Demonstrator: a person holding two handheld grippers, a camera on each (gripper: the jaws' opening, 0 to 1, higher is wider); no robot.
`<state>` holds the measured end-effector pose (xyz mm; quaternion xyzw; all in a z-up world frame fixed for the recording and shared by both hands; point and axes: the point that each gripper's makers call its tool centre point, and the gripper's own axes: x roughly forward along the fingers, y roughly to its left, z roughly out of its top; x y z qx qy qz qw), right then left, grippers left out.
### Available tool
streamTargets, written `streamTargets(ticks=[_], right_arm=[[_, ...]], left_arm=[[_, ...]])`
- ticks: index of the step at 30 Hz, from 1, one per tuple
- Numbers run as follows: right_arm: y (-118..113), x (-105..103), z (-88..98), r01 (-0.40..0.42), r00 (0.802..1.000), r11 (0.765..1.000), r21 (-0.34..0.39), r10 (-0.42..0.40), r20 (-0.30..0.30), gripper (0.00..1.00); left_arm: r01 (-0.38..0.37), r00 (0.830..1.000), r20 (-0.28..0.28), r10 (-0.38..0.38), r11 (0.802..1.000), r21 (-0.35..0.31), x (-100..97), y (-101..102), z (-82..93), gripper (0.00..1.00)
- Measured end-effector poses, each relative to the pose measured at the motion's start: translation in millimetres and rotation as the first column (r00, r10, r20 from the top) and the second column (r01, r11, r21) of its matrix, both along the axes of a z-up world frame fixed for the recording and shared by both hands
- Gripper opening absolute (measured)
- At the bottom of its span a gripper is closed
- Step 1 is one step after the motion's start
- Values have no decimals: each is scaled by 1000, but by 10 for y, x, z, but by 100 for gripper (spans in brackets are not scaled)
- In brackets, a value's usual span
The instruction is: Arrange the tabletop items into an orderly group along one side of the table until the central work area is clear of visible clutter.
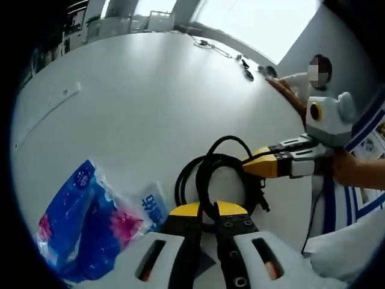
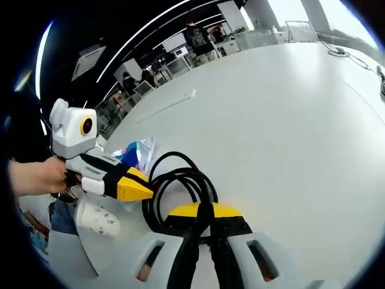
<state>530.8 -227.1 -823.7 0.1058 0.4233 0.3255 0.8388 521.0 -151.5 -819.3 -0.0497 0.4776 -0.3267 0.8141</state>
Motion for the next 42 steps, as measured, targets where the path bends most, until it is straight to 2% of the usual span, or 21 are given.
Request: streamTargets(ticks=[7,18,21,32,37,42], right_arm=[[-13,0,-23,14,1000,1000,7,-14,-21,2],[-6,-10,-19,6,1000,1000,-8,-6,-14,2],[-4,-10,-21,16,1000,1000,-10,-16,-20,3],[18,-12,4,-26,999,999,-41,27,29,5],[19,-23,18,-28,998,999,-29,29,46,8],[76,-59,75,-61,995,998,-21,62,78,19]], left_arm=[[-13,1000,-15,13,1000,1,3,4,-44,3],[-17,1000,-14,17,1000,5,-15,1,-47,4],[-45,999,-32,45,999,-10,-8,6,-42,4],[-32,999,-21,32,999,-7,-37,11,-23,5],[-14,1000,0,14,1000,-22,-44,-20,21,12],[-17,999,46,19,999,-51,-5,-40,134,27]])
